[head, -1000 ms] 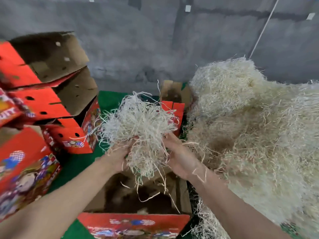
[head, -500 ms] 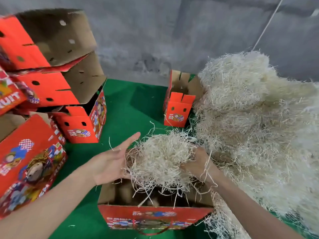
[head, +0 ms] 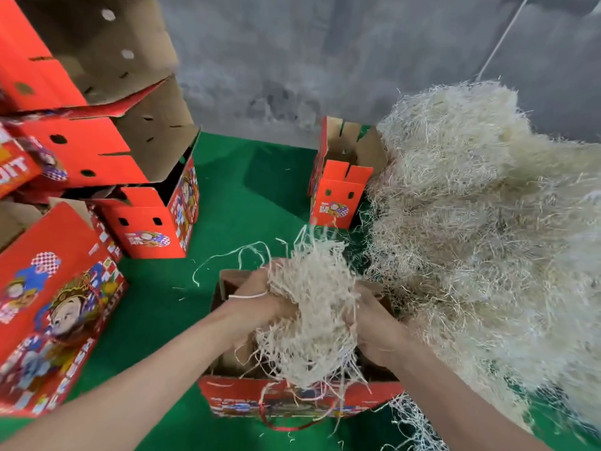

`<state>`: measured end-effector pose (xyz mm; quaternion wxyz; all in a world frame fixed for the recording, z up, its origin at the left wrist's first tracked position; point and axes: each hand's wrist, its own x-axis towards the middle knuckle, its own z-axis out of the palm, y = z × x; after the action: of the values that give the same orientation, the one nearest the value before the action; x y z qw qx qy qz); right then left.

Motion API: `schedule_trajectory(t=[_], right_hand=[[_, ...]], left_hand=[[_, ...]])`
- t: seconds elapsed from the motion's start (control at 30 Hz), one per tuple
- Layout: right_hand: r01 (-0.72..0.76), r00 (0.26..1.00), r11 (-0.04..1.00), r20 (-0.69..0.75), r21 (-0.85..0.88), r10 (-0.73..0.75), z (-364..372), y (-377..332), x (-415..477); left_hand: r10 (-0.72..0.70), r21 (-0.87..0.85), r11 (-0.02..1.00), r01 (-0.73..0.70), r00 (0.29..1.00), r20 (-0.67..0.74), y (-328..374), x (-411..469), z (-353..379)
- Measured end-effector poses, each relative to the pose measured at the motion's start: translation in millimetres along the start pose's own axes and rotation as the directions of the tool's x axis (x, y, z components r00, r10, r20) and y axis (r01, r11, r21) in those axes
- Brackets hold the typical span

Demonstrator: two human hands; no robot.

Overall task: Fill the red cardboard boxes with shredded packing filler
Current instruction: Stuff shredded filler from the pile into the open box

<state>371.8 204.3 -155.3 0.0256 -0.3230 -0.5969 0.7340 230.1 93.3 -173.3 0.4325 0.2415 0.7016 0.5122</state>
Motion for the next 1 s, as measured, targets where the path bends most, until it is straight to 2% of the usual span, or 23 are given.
schedule_trajectory(t=[0.07, 0.13, 0.27, 0.37, 0.5, 0.53, 0.6, 0.67, 0.7, 0.77, 0.8, 0.87, 0.9, 1.0], right_hand=[[-0.017, 0.985, 0.993, -0.172, -0.118, -0.004, -5, 0, 5], [0.004, 0.946, 0.993, -0.322, -0.122, -0.044, -20, -6, 5], [0.065, 0.924, 0.995, -0.380, 0.073, -0.033, -44, -12, -3], [0.107, 0.904, 0.992, -0.422, 0.070, -0.067, -50, -10, -3], [0.067, 0.857, 0.998, -0.513, 0.010, -0.052, -53, 0, -1], [0.076, 0.858, 0.997, -0.509, -0.005, -0.069, -51, 2, 0], [0.093, 0.902, 0.990, -0.429, 0.103, -0.040, -40, 1, -4], [0.065, 0.942, 0.984, -0.335, 0.165, -0.006, -29, -2, -8], [0.013, 0.954, 0.991, -0.299, 0.133, 0.027, -26, -4, -10], [-0.074, 0.973, 0.996, -0.214, 0.058, 0.085, -20, -7, -14], [-0.080, 0.987, 0.997, -0.139, -0.001, 0.079, -19, -7, -16], [-0.039, 0.998, 0.986, 0.034, -0.159, 0.045, -15, -8, -21], [-0.011, 0.998, 0.973, 0.061, -0.231, 0.026, -14, -6, -22], [0.017, 0.989, 0.907, -0.125, -0.420, -0.076, -21, -9, -21]], left_hand=[[-0.027, 0.037, 0.999, 0.028, 0.999, -0.026, 4, 1, -3], [-0.044, 0.011, 0.999, 0.045, 0.995, -0.093, 7, 4, -13], [-0.107, -0.013, 0.994, 0.106, 0.988, -0.112, 13, 2, -30], [-0.134, -0.131, 0.983, 0.127, 0.990, -0.038, 15, 1, -32], [-0.161, -0.229, 0.957, 0.175, 0.984, 0.079, 16, -6, -36], [-0.163, -0.221, 0.956, 0.191, 0.977, 0.139, 19, -10, -37], [-0.191, -0.101, 0.970, 0.221, 0.950, 0.245, 23, -10, -33], [-0.223, 0.048, 0.975, 0.219, 0.930, 0.290, 29, -9, -16], [-0.237, 0.092, 0.971, 0.220, 0.929, 0.283, 28, -7, -7], [-0.207, 0.118, 0.976, 0.185, 0.953, 0.221, 24, -2, 8], [-0.189, 0.127, 0.977, 0.171, 0.971, 0.147, 19, 3, 13], [-0.160, 0.192, 0.969, 0.158, 0.987, -0.004, 12, 9, 16], [-0.157, 0.198, 0.967, 0.161, 0.987, -0.032, 12, 11, 16], [-0.158, 0.162, 0.974, 0.161, 0.987, -0.030, 21, 9, 9]])
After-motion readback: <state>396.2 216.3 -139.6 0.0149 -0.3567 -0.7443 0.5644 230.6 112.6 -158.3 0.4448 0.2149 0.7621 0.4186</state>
